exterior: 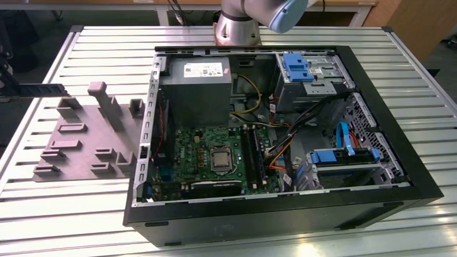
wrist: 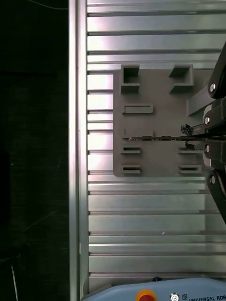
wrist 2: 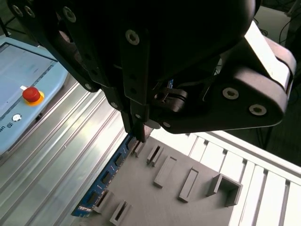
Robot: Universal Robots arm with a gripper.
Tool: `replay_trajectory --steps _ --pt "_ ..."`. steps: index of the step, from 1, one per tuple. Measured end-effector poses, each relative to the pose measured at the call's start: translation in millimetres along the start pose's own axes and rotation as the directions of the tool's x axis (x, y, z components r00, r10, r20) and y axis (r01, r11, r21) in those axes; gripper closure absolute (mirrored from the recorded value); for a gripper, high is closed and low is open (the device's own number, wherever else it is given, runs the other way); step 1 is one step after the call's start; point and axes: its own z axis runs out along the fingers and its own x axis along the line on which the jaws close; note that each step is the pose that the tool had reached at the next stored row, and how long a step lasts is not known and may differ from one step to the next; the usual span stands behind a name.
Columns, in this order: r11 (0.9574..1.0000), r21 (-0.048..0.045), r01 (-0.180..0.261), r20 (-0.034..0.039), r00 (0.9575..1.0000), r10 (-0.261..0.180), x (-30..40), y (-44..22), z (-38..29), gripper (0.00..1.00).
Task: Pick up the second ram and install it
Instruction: 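Pick up the second ram and move it above second insertion slot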
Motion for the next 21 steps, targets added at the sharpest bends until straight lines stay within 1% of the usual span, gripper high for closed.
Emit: replay_trajectory --steps 7,16,21 --pt "1.0 0.0001 0.0 0.0 1.0 0.0 -0.4 0.1 -9.0 0.86" --pt "1.0 0.0 0.0 0.0 1.0 0.0 -0.4 0.0 -10.1 0.86" --pt "1.0 -0.0001 0.0 0.0 1.0 0.0 -0.6 -2.6 -10.1 0.86"
